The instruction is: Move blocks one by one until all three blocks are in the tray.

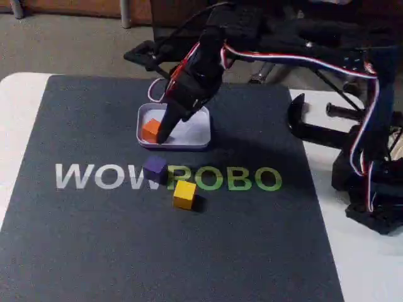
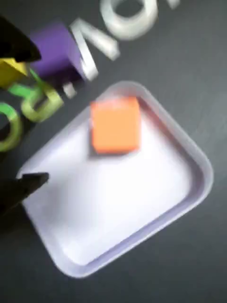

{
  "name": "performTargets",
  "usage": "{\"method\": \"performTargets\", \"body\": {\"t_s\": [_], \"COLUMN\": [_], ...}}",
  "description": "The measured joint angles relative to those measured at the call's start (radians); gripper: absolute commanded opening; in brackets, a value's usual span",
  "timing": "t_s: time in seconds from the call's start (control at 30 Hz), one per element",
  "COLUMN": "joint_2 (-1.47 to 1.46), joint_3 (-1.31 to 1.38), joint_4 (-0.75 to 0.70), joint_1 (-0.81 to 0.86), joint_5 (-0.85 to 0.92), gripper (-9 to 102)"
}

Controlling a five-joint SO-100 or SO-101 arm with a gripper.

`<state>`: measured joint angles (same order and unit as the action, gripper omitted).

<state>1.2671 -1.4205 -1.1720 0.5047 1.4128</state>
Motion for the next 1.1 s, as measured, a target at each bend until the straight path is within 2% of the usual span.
{"method": "performTargets", "body": {"t_s": [0.17,0.33,0.53,0.87,1.1], "joint_2": [0.133,0.204,0.201,0.115,0.092], "joint_3": [-0.107,-0.275,-0.301,-0.301,-0.301], "joint_4": [0.006,0.133,0.181,0.334,0.351], "joint_1": [-0.058,-0.115,-0.147,-0.172,-0.15], "joint_5": [0.11,0.225,0.276,0.158,0.1], "gripper": [28,28,27,27,27]}}
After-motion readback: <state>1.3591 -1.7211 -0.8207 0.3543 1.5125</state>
